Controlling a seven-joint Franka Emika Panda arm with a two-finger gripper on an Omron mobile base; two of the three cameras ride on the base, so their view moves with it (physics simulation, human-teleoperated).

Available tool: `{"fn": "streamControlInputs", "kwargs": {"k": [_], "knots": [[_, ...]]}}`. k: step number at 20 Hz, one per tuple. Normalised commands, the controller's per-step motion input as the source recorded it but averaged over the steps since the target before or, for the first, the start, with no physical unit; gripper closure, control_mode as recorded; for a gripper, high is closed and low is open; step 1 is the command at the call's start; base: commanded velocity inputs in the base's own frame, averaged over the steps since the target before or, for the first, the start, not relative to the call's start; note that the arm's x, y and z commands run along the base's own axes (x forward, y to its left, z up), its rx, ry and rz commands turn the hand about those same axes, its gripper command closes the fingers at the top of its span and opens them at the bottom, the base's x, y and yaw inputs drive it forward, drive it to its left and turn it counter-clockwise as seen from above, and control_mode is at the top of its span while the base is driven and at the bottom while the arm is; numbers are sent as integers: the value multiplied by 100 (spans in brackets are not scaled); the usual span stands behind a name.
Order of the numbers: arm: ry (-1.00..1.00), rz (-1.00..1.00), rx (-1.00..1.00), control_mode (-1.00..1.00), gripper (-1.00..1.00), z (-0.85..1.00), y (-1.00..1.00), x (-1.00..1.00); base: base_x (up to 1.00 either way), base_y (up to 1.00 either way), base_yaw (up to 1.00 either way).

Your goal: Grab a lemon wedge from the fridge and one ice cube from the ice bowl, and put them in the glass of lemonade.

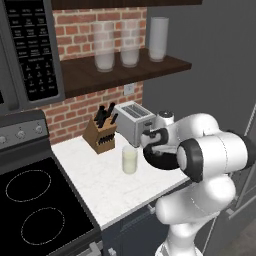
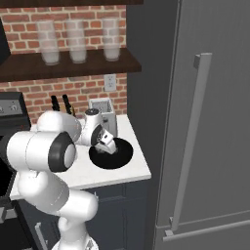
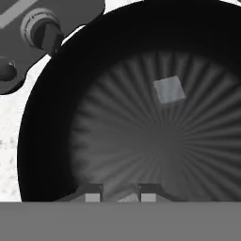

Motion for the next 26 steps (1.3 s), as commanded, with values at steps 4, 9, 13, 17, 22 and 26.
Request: {"fn": "streamControlInputs", "kwargs": {"k": [4, 9, 13, 17, 22, 26], "knots": [[-15, 0, 0, -100, 100, 72, 19, -33, 0, 0, 0], [-4, 0, 1, -100, 100, 71, 25, -27, 0, 0, 0], [-7, 1, 1, -100, 100, 78, 25, -18, 0, 0, 0], [-9, 13, 0, -100, 100, 53, 7, -18, 0, 0, 0], [-2, 23, -7, -100, 100, 18, 7, -22, 0, 0, 0], [1, 33, -11, -100, 100, 0, 38, -5, 0, 0, 0]]}}
